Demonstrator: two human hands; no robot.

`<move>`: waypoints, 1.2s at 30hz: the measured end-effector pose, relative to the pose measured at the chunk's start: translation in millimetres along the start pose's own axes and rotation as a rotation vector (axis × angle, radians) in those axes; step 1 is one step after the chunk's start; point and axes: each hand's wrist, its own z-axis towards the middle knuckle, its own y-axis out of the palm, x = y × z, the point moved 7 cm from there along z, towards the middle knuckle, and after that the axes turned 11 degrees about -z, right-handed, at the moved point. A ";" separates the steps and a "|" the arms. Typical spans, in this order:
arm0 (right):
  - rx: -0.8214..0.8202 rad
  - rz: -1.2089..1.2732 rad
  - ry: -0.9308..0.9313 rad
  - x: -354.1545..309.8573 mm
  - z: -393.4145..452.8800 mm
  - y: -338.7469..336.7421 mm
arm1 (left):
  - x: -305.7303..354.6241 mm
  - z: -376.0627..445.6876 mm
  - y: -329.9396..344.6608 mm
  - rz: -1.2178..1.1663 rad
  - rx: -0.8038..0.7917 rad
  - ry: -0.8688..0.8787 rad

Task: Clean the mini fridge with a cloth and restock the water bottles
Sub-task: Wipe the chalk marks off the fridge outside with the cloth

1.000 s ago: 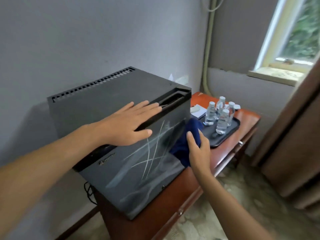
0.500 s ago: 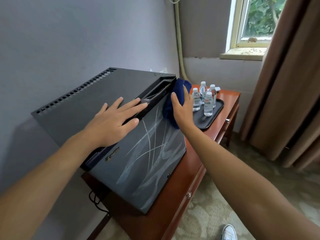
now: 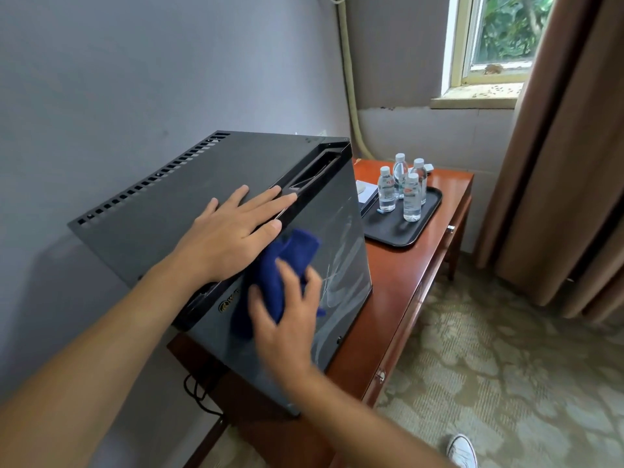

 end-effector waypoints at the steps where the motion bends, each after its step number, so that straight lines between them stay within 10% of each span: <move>1: -0.014 -0.011 -0.045 -9.4 -16.2 3.3 | 0.0 -0.5 -0.1 -0.008 0.001 -0.004; 9: 0.025 -0.187 -0.251 -5.6 8.1 -6.5 | 0.2 -5.4 -1.9 -0.079 0.016 -0.022; 14: 0.172 -0.077 0.146 37.7 121.9 -25.2 | 2.1 -5.6 -2.7 -0.079 0.026 -0.019; 22: 0.144 -0.059 0.258 87.7 264.8 -57.0 | 1.7 -0.9 -3.8 -0.071 0.025 -0.004; 36: 0.091 -0.054 0.131 -12.6 -29.7 17.3 | 0.3 -1.9 -3.5 -0.107 0.036 -0.030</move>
